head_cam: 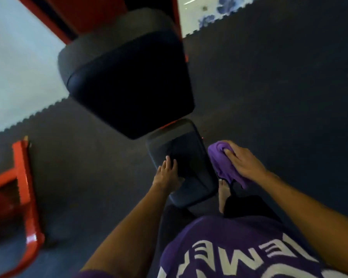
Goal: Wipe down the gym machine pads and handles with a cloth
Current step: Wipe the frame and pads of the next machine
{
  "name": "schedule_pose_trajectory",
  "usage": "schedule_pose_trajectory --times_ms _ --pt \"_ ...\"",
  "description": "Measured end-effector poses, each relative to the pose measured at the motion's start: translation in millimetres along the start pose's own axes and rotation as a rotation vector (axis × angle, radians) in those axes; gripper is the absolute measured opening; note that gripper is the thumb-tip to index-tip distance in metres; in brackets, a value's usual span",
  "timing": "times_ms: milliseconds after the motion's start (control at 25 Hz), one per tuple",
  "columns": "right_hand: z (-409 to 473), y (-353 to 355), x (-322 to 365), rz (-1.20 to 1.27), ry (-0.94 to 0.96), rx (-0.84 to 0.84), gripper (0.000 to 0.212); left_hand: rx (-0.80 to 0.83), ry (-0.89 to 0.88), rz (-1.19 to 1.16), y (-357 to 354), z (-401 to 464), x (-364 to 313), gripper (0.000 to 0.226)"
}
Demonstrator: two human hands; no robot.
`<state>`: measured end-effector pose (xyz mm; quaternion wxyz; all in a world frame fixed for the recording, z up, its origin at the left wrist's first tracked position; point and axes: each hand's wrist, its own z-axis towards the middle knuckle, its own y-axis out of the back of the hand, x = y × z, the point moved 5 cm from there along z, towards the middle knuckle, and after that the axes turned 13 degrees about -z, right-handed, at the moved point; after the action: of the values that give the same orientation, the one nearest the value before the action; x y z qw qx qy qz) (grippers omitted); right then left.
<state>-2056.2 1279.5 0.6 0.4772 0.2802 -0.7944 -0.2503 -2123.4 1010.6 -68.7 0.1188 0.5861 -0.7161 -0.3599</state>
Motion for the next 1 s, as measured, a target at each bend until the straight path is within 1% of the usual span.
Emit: schedule_pose_trajectory --times_ms 40,120,240,360,400,520,600,680,720,800,840,880,960,1000 --pt "-9 -1 -3 0.02 -0.031 -0.017 0.03 -0.006 -0.046 0.08 1 1 -3 0.09" --pt "-28 -4 -16 0.051 -0.152 -0.086 0.029 0.01 -0.215 0.216 -1 5 -11 0.089" --pt "-69 -25 -32 0.107 -0.42 -0.213 0.03 0.116 -0.496 0.353 -1 14 -31 0.086" --pt "-118 -73 -30 0.253 -0.636 -0.4 0.034 0.178 -0.783 0.531 -2 17 -32 0.081" --pt "-131 -92 -26 0.329 -0.704 -0.472 0.034 0.184 -0.85 0.577 -1 19 -28 0.08" --pt "-157 -160 -6 0.549 -0.909 -0.655 0.037 0.164 -1.016 0.669 3 39 -26 0.074" --pt "-158 -207 7 0.674 -1.007 -0.794 0.038 0.147 -1.191 0.789 -4 61 -29 0.071" --pt "-135 -242 12 0.738 -1.028 -0.882 0.037 0.172 -1.328 0.857 -10 81 -32 0.074" --pt "-116 -250 8 0.712 -0.996 -0.915 0.036 0.171 -1.384 0.861 -11 90 -28 0.076" --pt "-77 -256 -10 0.561 -0.938 -0.984 0.035 0.117 -1.474 0.831 -16 101 -26 0.078" --pt "-64 -254 -17 0.506 -0.94 -0.997 0.034 0.107 -1.482 0.822 -15 102 -26 0.079" --pt "-57 -251 -20 0.509 -0.961 -1.007 0.034 0.114 -1.478 0.822 -13 99 -24 0.079" --pt "-57 -258 -22 0.587 -0.975 -0.995 0.035 0.099 -1.496 0.832 -15 98 -22 0.079" --pt "-59 -268 -11 0.627 -0.972 -1.003 0.037 0.096 -1.496 0.844 -16 98 -24 0.079"
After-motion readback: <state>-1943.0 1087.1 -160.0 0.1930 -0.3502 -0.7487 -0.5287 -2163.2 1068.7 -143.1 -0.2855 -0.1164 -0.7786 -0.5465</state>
